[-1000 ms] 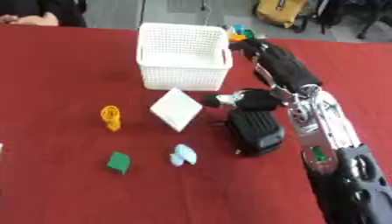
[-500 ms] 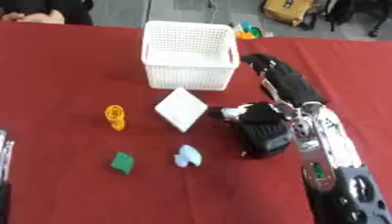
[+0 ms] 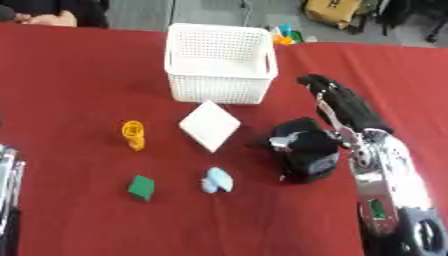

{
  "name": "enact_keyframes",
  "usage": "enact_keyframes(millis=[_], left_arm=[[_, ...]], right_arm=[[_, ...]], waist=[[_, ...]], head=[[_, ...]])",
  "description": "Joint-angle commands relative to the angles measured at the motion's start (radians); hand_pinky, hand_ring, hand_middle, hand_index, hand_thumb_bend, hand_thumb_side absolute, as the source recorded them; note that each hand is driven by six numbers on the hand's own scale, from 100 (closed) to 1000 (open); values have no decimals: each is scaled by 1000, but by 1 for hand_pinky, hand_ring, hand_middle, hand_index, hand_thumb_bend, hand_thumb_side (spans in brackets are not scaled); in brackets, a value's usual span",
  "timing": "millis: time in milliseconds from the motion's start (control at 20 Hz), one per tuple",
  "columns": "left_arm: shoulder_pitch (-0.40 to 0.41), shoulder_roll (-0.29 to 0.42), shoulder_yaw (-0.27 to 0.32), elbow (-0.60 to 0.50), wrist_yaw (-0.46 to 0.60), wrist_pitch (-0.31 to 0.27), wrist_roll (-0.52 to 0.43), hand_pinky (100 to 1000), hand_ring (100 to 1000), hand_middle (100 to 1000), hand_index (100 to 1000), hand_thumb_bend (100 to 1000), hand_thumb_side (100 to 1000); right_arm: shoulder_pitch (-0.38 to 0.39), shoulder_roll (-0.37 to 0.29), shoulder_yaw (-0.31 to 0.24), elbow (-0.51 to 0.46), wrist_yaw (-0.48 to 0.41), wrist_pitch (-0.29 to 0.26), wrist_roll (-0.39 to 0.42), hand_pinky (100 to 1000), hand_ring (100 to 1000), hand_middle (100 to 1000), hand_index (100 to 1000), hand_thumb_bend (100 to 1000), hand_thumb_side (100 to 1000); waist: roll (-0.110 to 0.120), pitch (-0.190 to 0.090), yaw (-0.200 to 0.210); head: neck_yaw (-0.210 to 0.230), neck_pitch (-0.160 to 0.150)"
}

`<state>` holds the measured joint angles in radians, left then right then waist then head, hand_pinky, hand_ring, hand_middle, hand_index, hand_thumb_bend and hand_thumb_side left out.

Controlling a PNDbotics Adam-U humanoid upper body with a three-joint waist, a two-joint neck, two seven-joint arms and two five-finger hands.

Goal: Pick up objects on the table and place them in the box.

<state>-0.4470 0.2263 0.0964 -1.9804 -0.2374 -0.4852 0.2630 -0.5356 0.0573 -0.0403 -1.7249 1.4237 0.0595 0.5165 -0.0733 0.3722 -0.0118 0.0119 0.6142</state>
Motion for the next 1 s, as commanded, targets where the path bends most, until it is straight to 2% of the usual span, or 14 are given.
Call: enact_keyframes(millis=[50,100,150,400,450,600,650,1000], left_arm=[[-9,1,6,-20,1,3,2,578,551,522,723,124,904],[-9,1,6,-20,0,4,2,578,551,522,723,124,904],[-9,0,5,-20,0,4,2,578,551,522,723,124,903],[-10,-3,3,-20,3,6,0,578,550,522,722,125,904],[-10,-3,3,-20,3,7,0,578,550,521,722,126,904],[-9,-3,2,-20,5,9,-1,578,550,521,722,126,904],[-9,-3,2,-20,5,10,-1,579,549,521,722,125,905],[-11,-5,-1,-20,5,17,0,578,548,520,721,124,904]], right_arm=[[-9,-3,-24,3,8,15,40,985,1000,973,1000,1000,573],[-10,-4,-27,4,4,18,49,985,1000,973,1000,1000,573],[-11,-4,-29,5,0,20,59,992,1000,976,1000,1000,499],[-22,-6,-35,34,-55,27,125,1000,1000,973,1000,1000,505],[-26,-7,-39,39,-61,28,131,977,1000,961,1000,1000,501],[-36,-10,-50,58,-67,28,135,981,1000,966,1000,1000,507],[-38,-11,-51,61,-73,26,137,996,1000,976,1000,1000,535],[-55,-10,-42,59,-131,17,182,1000,1000,981,1000,1000,528]], waist=[[7,-16,-3],[8,-16,-4],[8,-16,-5],[10,-18,-5],[9,-18,-5],[6,-20,-5],[5,-20,-5],[2,-21,-7]], head=[[9,-15],[10,-15],[11,-16],[7,-12],[6,-10],[3,-8],[3,-6],[-2,-1]])
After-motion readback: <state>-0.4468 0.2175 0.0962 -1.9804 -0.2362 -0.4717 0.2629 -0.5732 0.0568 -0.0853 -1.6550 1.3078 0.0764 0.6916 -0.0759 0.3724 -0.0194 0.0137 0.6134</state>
